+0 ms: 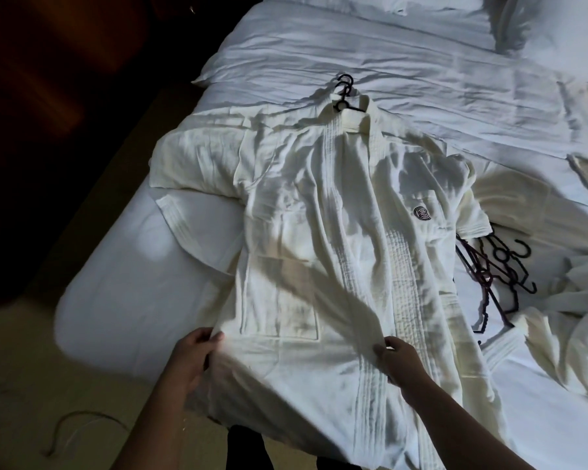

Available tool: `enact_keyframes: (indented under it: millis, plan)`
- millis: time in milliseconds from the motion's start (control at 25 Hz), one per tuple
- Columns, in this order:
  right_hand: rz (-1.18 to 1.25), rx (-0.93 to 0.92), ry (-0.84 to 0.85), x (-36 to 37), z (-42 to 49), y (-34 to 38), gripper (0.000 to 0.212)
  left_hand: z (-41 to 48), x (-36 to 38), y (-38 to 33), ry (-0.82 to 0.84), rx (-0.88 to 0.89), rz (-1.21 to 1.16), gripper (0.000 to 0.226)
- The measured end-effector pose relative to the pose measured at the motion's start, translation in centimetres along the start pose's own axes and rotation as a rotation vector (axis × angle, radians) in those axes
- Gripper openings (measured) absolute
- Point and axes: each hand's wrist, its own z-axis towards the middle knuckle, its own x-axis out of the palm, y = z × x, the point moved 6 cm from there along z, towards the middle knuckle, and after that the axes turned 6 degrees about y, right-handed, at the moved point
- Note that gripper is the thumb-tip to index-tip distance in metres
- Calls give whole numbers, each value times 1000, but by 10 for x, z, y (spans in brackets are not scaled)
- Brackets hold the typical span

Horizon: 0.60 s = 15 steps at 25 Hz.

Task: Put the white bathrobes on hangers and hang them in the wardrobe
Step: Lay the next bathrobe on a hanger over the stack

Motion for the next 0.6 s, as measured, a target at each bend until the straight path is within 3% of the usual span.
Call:
enact_keyframes:
  millis: [120,240,400,520,600]
  plan:
    - [192,30,28,5,-7,-8,9,0,10,-2,-78,62,176,8]
    - [160,95,280,7,-18,-12,13,-6,26,-11,-72,96,449,6]
    - [16,12,73,-8,-21,-13,14,-12,19,-14,-171,109,439,12]
    - [-3,78,165,1,-30,-28,5,-14,25,9,-65,54,455,27]
    - [-131,46,125,1,-30,-38,4,-15,16,14,-142,62,548,27]
